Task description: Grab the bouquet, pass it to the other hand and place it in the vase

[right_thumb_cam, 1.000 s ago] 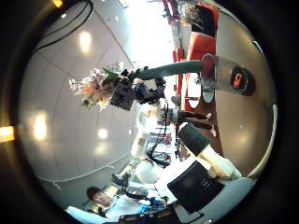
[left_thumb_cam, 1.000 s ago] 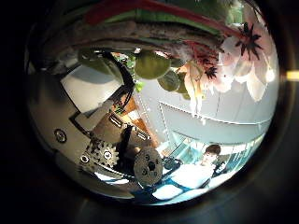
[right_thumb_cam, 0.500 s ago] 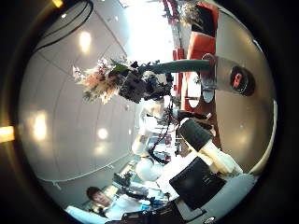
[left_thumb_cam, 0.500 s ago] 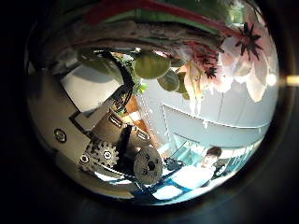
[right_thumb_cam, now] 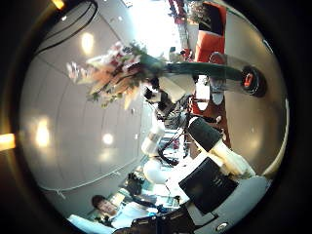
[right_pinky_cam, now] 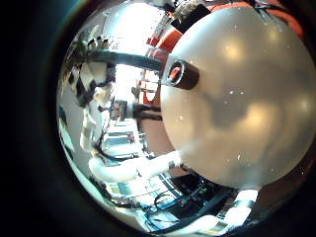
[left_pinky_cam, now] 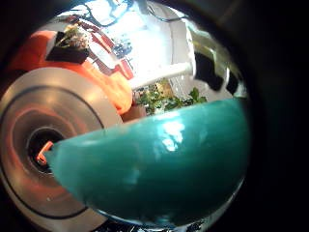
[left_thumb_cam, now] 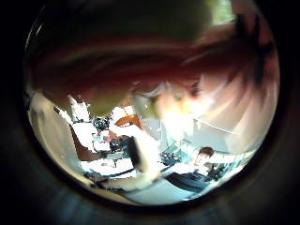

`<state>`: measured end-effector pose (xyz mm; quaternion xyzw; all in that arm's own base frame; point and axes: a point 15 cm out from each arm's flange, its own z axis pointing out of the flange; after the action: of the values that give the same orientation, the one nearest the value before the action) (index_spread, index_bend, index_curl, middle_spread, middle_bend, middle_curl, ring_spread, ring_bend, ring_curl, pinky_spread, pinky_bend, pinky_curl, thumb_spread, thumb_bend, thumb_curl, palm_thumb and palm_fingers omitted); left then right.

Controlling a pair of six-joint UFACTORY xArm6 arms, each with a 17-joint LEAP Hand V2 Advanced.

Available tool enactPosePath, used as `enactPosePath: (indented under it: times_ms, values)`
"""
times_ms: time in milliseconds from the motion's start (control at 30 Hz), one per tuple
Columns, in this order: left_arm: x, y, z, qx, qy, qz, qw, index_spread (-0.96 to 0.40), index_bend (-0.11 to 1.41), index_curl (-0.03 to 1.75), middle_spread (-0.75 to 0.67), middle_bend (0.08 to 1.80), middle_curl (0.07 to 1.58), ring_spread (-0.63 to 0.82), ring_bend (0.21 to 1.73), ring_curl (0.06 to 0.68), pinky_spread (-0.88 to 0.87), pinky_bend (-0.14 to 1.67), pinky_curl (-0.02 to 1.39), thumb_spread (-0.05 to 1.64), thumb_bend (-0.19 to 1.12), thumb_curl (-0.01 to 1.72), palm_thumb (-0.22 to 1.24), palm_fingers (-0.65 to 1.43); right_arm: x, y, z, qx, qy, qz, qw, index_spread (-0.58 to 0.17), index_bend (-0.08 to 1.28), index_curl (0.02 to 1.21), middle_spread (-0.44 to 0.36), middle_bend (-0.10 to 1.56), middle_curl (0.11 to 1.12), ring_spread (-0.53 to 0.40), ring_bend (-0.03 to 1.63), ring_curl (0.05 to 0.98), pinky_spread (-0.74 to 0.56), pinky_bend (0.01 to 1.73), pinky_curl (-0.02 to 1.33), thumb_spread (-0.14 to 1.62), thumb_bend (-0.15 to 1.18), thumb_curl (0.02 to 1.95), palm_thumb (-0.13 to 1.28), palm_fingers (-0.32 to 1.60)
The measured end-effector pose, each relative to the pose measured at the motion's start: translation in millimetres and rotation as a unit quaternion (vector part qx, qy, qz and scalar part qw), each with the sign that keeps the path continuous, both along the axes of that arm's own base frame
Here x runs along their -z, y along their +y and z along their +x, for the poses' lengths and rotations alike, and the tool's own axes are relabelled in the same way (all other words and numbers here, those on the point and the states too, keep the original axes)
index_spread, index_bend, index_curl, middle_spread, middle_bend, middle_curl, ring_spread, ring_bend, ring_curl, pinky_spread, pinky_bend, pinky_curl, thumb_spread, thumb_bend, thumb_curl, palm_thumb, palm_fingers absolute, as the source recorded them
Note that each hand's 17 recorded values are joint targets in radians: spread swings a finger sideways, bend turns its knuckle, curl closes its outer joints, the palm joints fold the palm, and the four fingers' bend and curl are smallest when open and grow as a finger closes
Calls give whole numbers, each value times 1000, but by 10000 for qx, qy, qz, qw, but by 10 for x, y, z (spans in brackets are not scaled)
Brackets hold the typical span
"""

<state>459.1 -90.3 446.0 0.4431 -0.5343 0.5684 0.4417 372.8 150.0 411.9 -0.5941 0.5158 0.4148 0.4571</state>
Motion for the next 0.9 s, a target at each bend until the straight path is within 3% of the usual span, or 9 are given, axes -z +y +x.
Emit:
enactPosePath:
  times_ms: [133,300,567,667,900]
  values:
    - [106,329,98,-423,26,-93,9991,-80,10,893,391,180,627,466,718,241,300,166,827,908,-58,512,113,-376,-8,3,-16,-30,-2,14,10000,-221,196,335,145,181,309,215,462,242,473,481,275,1020,-20,579,800,198]
    - [135,558,3,-735,92,-105,9972,98,41,656,539,150,500,578,620,198,509,152,663,884,-43,444,87,-311,-22,29,-32,-74,-53,22,10000,-225,202,355,152,175,300,207,450,239,479,468,269,1020,-20,580,800,220]
    - [-104,626,-265,-890,-24,53,9960,177,97,427,596,148,369,633,531,172,598,159,492,867,-35,389,91,-235,-54,153,-85,-249,-146,-22,9996,-231,197,377,157,177,290,205,433,235,480,447,263,1020,-18,583,803,242]
    - [-223,608,-418,-984,-142,149,9949,176,109,376,595,153,334,640,508,168,602,159,446,866,-36,374,89,-209,-146,187,-115,-300,-240,-75,9992,-232,194,379,158,176,288,205,429,235,480,444,262,1020,-19,585,804,244]
    - [-257,521,-799,-1149,-93,525,9919,177,140,310,582,158,278,635,463,164,587,167,369,865,-34,352,93,-155,-333,314,-252,-426,-523,-241,9974,-233,193,383,168,181,284,205,415,233,479,436,261,1020,-20,588,804,252]
